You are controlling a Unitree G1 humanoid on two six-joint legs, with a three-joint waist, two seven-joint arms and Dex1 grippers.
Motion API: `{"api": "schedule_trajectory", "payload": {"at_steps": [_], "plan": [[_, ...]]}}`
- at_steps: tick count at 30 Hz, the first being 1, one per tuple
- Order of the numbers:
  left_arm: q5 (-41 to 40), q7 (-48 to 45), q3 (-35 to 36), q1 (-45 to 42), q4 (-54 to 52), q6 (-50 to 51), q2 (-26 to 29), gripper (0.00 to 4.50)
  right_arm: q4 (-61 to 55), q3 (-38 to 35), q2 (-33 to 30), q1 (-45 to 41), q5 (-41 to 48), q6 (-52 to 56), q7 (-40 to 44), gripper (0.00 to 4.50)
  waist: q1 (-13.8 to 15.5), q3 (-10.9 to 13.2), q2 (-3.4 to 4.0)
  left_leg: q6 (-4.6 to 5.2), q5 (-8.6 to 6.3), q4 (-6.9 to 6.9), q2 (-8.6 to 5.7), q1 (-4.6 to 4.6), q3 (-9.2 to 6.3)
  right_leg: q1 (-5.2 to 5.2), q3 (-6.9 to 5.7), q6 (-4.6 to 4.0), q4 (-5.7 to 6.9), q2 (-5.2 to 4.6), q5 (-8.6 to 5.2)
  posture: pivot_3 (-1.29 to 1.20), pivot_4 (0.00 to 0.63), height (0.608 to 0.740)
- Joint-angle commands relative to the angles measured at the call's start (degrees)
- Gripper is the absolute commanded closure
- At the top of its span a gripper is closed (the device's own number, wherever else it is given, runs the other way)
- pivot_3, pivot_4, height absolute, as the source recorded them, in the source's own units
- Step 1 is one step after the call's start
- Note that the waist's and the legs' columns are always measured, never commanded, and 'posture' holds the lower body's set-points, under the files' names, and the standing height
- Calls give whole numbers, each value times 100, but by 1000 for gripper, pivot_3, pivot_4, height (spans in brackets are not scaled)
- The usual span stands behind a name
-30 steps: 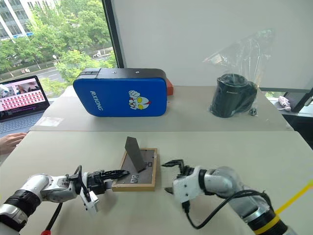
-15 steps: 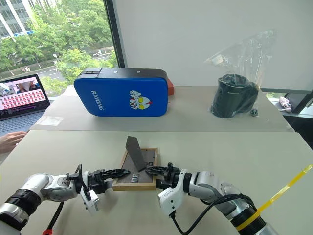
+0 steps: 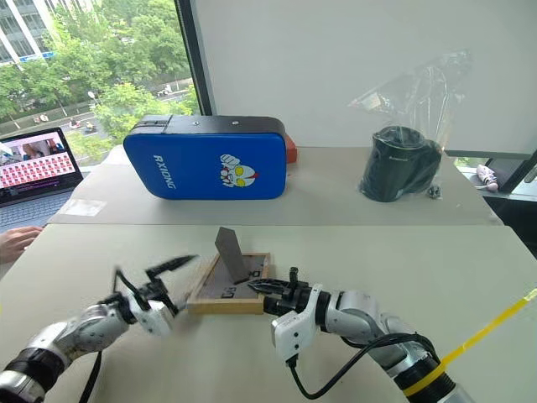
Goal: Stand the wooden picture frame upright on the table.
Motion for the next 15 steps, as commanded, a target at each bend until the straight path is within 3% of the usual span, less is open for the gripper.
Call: {"api": "schedule_trajectory", "payload": {"at_steps": [1,6,9,12,15], "plan": [[-754,-434,532,833,-938,1078,-67,392,-676,-638,33,-484,1609,1866,735,3269,4,9,0,0,0,0,0,0,-1,0,-1,-4,1,0,2,0,150,740],[-584,-601,726,1818,-1851,1745,-479,392,-1088,-1615,-451,-1835,4797,6158,1809,3269,23,38,10,-1,1,1,1,-2,-1,0,0,-44,2,2,23,0,150,740],[-543,-695,797,1984,-2233,2033,-736,392,-586,-1972,-573,-2494,5822,8045,1800,3269,71,39,13,2,-1,-5,1,0,-6,0,-6,-58,-2,2,25,0,150,740],[-527,-804,872,2064,-2526,2232,-953,392,-199,-2109,-556,-2759,6369,9045,1778,3269,91,38,11,9,-5,-10,1,-4,-7,-1,-9,-60,-12,3,23,0,150,740],[-537,-941,928,2112,-2710,2342,-1101,392,-27,-1786,-650,-2609,6288,9155,1924,3269,91,39,12,10,-6,-9,1,-24,-6,-15,-9,-59,-22,1,23,0,150,740]]}}
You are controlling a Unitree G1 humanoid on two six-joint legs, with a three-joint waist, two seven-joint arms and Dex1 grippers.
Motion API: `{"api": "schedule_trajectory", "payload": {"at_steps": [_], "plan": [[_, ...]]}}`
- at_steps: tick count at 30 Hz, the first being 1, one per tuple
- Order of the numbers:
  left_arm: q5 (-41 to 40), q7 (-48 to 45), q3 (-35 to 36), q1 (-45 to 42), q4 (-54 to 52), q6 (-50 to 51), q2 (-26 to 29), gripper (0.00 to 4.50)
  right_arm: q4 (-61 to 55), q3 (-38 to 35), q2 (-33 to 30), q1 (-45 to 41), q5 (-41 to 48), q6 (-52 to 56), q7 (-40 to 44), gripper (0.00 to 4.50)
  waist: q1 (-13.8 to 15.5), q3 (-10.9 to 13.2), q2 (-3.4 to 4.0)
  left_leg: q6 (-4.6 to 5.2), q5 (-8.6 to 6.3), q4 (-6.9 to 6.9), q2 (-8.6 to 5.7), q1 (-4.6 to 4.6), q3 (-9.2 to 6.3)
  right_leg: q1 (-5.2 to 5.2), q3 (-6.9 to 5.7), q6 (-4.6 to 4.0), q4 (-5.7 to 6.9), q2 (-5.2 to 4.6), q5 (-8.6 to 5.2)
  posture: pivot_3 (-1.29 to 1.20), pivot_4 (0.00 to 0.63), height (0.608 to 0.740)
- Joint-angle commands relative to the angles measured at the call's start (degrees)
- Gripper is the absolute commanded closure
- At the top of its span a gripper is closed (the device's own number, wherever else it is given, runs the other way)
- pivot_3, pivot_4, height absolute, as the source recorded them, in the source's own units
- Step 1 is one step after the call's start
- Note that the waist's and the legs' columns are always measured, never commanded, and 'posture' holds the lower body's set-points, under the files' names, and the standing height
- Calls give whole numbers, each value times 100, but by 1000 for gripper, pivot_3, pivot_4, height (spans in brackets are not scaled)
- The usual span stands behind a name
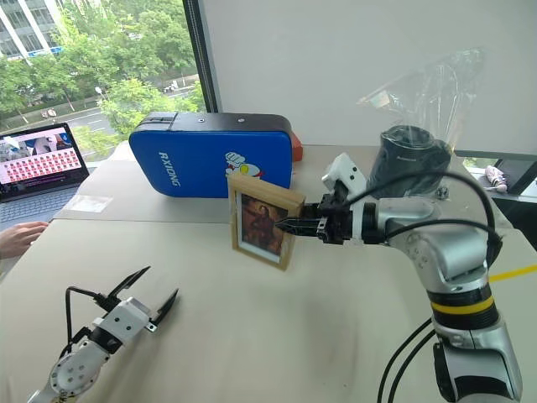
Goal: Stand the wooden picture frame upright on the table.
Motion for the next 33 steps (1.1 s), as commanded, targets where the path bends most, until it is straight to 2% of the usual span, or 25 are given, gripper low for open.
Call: {"api": "schedule_trajectory", "payload": {"at_steps": [1,6,12,14,18,21,25,26,29,31,33], "plan": [[58,-245,40,115,-317,162,-147,392,90,156,-94,119,133,228,190,3269,-1,0,0,0,0,0,0,-5,0,-7,0,0,0,0,0,0,150,740],[-54,-490,168,166,-656,401,-298,392,208,436,-116,336,-106,22,280,3269,-51,0,3,4,-2,1,0,-9,0,-10,0,2,-3,1,-1,0,150,740],[-96,-785,251,227,-829,485,-405,392,260,389,-101,423,-137,-34,233,3269,-77,0,2,4,-2,1,0,-7,0,-10,1,16,1,2,-9,0,150,740],[-230,-869,299,230,-859,577,-474,352,120,235,-169,551,-54,8,193,2262,-69,0,1,4,-2,3,0,-7,0,-10,1,18,1,2,-10,0,150,740],[-507,-1049,391,269,-975,758,-601,352,-258,-307,-436,836,298,222,145,1127,-55,4,-1,4,-2,6,0,-13,0,-10,0,18,-4,1,-9,0,150,740],[-1002,-1142,518,322,-1195,1366,-829,352,-767,-1031,-812,1419,634,387,109,1127,-20,5,-1,6,-3,4,0,-18,0,-11,0,7,-13,1,-2,0,150,740],[-1720,-985,716,195,-1539,2682,-1270,352,-1273,-1889,-894,2419,736,436,-404,1127,-8,6,-7,19,-11,6,0,-19,0,4,-2,14,-37,1,0,0,150,740],[-1867,-884,801,145,-1623,2969,-1387,352,-1350,-2032,-694,2573,653,457,-811,1127,-10,6,-8,20,-11,7,0,-17,0,5,-2,22,-38,1,-5,0,150,740],[-2135,-540,1055,-11,-1812,3628,-1723,352,-1805,-1932,197,3050,-402,-96,-2569,1127,-70,1,-19,20,-11,11,0,-12,0,9,0,43,-35,6,-13,0,150,740],[-2331,-323,1186,-104,-1978,4052,-1941,352,-2141,-1845,1389,3444,-1390,-881,-4152,1127,-83,0,-20,16,-9,13,2,-11,0,6,3,55,-29,8,-15,0,150,740],[-2411,-203,1234,-148,-2156,4322,-2077,352,-2513,-1708,2373,3903,-2057,-1654,-5104,1127,-76,-2,-15,8,-5,10,6,-9,0,1,4,55,-27,11,-13,0,150,740]]}}
